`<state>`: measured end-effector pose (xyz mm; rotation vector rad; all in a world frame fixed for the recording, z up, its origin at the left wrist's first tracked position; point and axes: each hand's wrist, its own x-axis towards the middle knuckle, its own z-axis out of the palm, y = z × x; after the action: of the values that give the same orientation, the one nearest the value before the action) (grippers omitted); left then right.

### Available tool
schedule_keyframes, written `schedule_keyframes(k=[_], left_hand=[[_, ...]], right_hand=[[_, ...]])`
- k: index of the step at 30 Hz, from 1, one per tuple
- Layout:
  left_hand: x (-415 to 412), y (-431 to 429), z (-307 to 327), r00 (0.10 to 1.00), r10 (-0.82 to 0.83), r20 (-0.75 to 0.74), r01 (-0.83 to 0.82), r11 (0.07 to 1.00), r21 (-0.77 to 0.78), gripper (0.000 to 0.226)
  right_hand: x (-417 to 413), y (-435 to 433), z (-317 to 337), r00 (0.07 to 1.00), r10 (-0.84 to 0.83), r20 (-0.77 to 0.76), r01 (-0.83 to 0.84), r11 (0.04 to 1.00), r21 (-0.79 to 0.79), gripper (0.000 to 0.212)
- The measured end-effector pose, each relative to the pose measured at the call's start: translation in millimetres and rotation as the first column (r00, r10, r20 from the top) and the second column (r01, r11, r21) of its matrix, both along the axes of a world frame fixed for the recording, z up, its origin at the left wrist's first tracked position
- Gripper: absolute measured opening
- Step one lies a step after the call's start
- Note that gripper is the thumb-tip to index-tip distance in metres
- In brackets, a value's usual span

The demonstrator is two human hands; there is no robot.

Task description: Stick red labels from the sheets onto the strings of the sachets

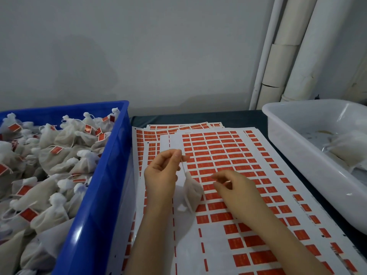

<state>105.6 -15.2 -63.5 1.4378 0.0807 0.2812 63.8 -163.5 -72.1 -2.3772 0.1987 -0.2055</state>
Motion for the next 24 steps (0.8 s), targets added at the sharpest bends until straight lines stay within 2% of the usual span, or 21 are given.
schedule_keyframes(k=[3,6,8,10,13,24], left_hand=[[0.4,0.8,-0.6,0.995,0.084,0.045,-0.084,0.996,-0.005,0.012],[-1.7,-0.5,1.1,0.987,0.116,0.110,-0.114,0.993,-0.028,0.019],[-3.8,-1.5,2.5,0.981,0.131,0.145,-0.126,0.991,-0.041,0.024],[-5.2,-2.2,2.5,0.976,0.143,0.165,-0.135,0.989,-0.056,0.026],[-6.8,-4.2,-0.1,0.974,0.135,0.181,-0.128,0.991,-0.049,0.023],[-6.9,-11.8,-8.7,0.976,0.101,0.192,-0.098,0.995,-0.028,0.015]], right_hand=[[-27.2,11.8,-4.4,0.999,0.036,-0.034,-0.038,0.997,-0.067,0.030],[-50.5,31.1,-19.0,0.984,0.115,-0.138,-0.122,0.992,-0.045,0.051],[-54.1,34.7,-30.1,0.972,0.116,-0.206,-0.152,0.974,-0.168,0.069],[-53.3,33.0,-35.4,0.976,0.096,-0.193,-0.146,0.954,-0.263,0.076],[-52.6,31.3,-38.2,0.979,0.130,-0.155,-0.173,0.934,-0.312,0.074],[-52.0,28.6,-39.3,0.987,0.142,-0.077,-0.159,0.931,-0.328,0.057]])
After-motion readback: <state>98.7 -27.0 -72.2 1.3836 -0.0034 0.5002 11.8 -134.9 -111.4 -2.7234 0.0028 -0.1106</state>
